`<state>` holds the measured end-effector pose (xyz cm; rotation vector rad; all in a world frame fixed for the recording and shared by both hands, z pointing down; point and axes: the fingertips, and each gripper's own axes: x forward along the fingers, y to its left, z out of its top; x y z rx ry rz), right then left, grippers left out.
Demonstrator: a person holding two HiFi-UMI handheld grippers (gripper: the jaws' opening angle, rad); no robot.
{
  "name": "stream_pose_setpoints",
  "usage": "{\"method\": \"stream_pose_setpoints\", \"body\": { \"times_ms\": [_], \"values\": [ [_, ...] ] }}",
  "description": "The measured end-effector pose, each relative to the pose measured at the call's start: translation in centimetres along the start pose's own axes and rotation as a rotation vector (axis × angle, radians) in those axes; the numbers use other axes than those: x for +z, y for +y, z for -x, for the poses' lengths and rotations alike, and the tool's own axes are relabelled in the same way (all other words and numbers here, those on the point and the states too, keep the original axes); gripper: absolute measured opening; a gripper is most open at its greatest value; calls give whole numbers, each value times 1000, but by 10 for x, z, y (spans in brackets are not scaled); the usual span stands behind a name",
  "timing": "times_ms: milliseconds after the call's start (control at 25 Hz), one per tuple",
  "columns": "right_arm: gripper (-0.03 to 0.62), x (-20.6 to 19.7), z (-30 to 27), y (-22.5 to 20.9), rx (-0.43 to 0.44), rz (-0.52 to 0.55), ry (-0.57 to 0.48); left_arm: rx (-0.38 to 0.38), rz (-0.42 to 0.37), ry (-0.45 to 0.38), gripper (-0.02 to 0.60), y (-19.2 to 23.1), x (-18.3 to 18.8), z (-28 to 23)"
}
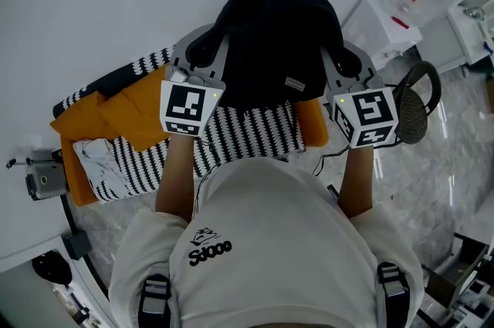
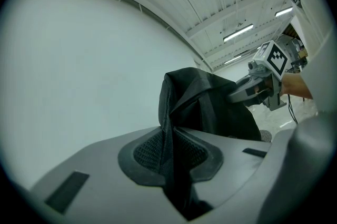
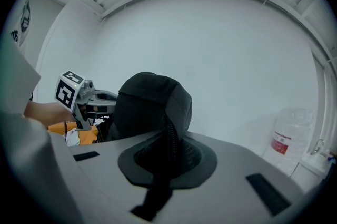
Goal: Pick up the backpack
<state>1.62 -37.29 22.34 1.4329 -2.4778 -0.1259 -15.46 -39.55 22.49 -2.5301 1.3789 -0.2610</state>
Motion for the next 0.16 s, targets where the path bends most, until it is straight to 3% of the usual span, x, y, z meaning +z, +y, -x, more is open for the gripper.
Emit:
{"method": "stream_pose_setpoints", "body": {
  "times_ms": [160],
  "values": [
    [43, -1, -2, -3, 7, -7, 7, -2, 3, 9, 64, 0, -1, -4]
  ]
}}
